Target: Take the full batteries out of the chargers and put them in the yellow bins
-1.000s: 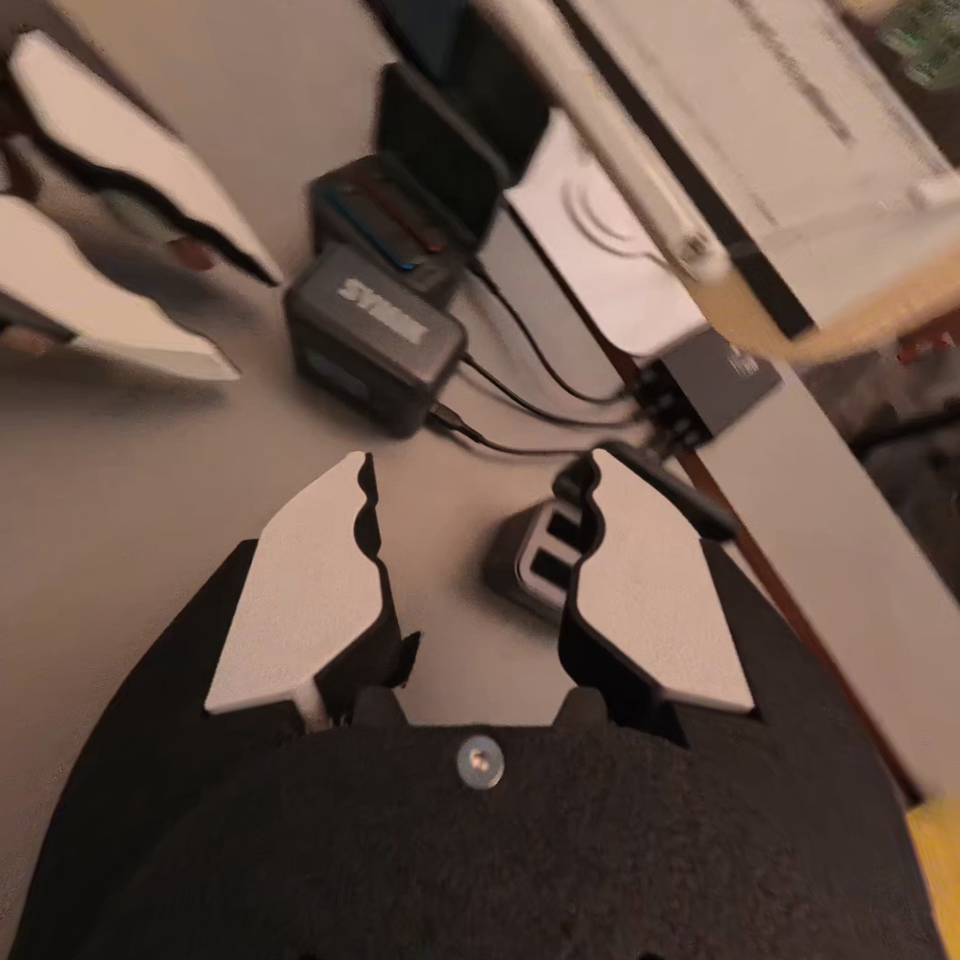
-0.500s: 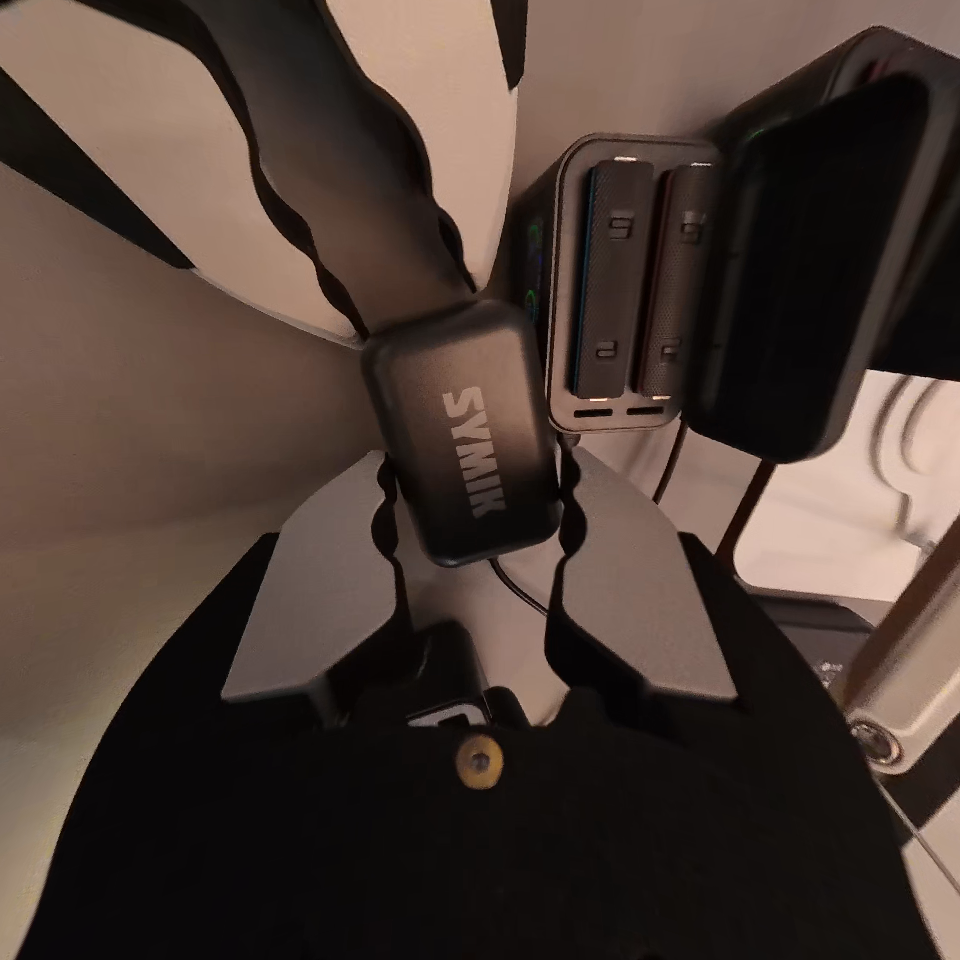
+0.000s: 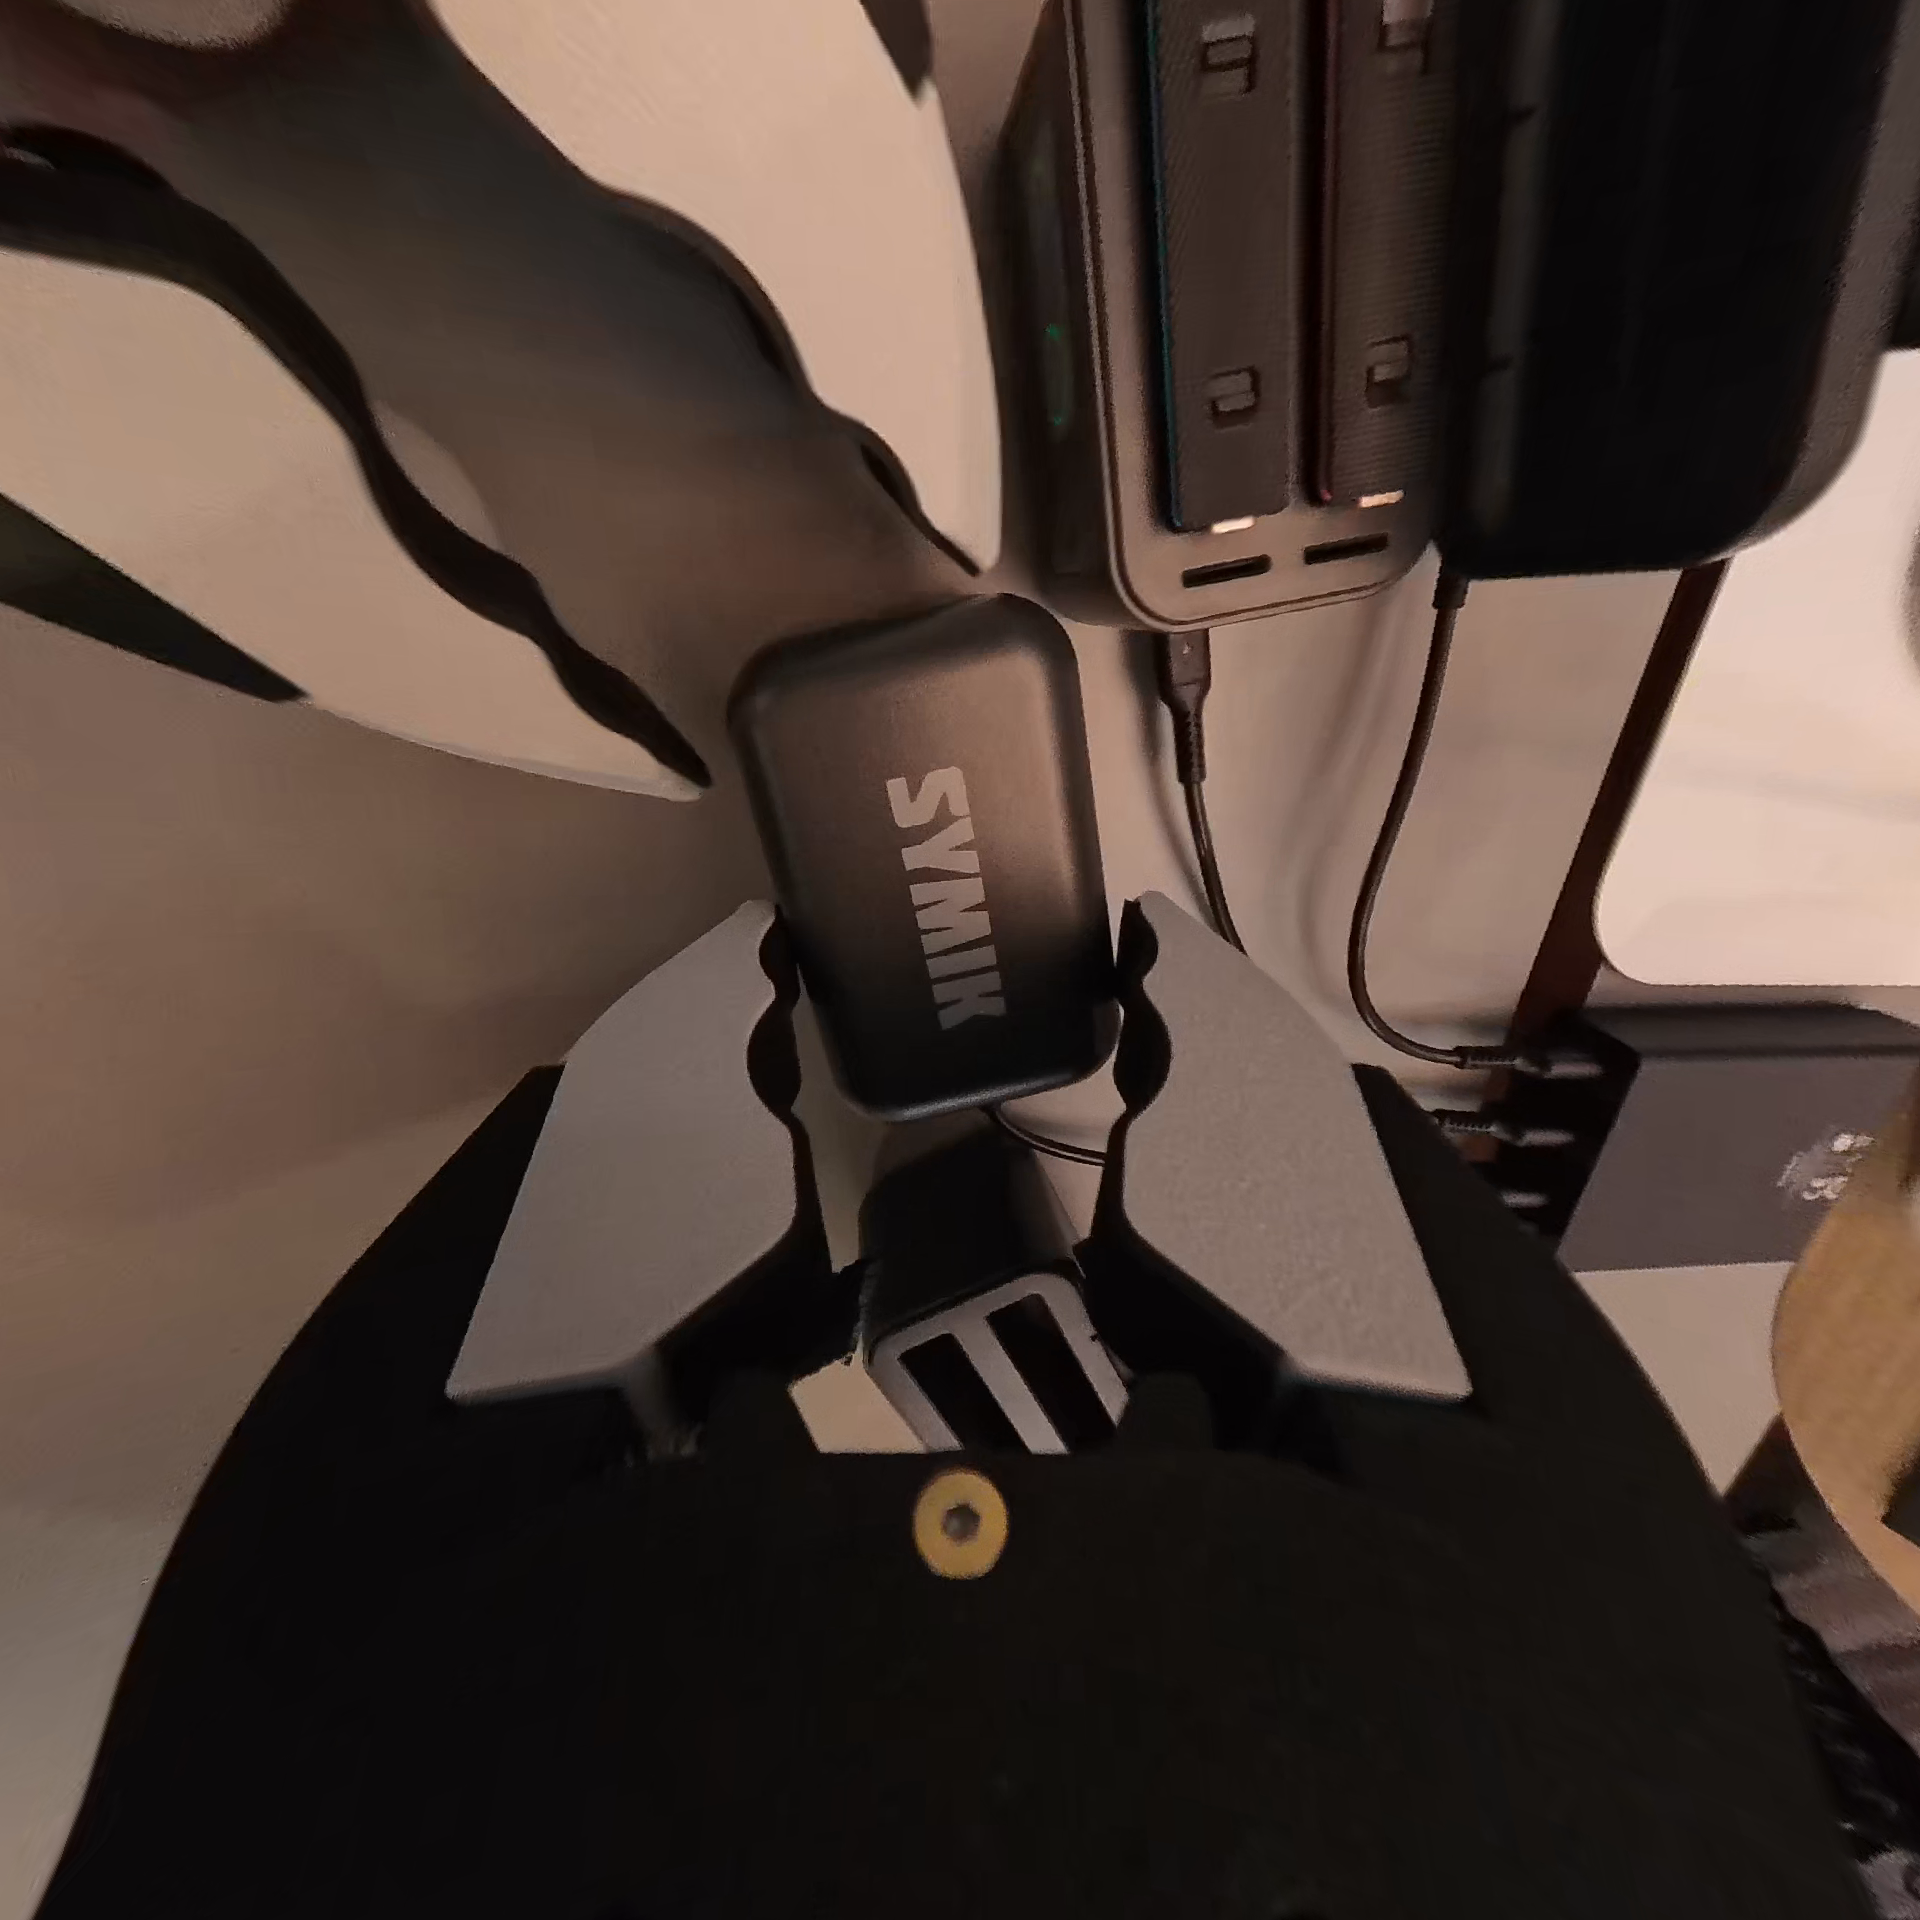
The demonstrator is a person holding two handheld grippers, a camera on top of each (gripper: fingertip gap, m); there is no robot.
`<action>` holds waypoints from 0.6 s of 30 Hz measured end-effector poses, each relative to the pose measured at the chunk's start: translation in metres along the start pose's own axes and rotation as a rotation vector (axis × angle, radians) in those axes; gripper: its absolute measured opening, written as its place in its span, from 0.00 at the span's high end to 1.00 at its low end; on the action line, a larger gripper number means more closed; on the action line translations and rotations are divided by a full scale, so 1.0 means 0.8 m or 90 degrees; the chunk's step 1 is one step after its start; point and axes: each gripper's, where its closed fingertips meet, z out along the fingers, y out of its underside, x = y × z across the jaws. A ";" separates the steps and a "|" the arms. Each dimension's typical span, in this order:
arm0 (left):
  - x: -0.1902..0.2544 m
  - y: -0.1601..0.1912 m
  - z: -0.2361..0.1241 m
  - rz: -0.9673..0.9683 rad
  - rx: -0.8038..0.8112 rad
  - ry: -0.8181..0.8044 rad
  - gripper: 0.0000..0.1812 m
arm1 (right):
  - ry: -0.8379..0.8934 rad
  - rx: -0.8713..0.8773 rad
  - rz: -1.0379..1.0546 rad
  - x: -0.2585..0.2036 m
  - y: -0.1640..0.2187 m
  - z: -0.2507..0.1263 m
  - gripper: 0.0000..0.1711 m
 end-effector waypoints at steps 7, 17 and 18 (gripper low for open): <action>0.000 0.002 0.012 0.004 -0.001 0.010 0.72 | -0.019 0.011 -0.044 -0.005 0.002 -0.001 0.66; 0.000 0.002 0.012 0.027 -0.002 0.024 0.73 | -0.190 0.014 -0.026 -0.012 0.003 -0.015 0.69; 0.000 0.002 0.012 0.028 -0.002 0.027 0.73 | -0.208 0.018 -0.017 -0.011 0.002 -0.016 0.69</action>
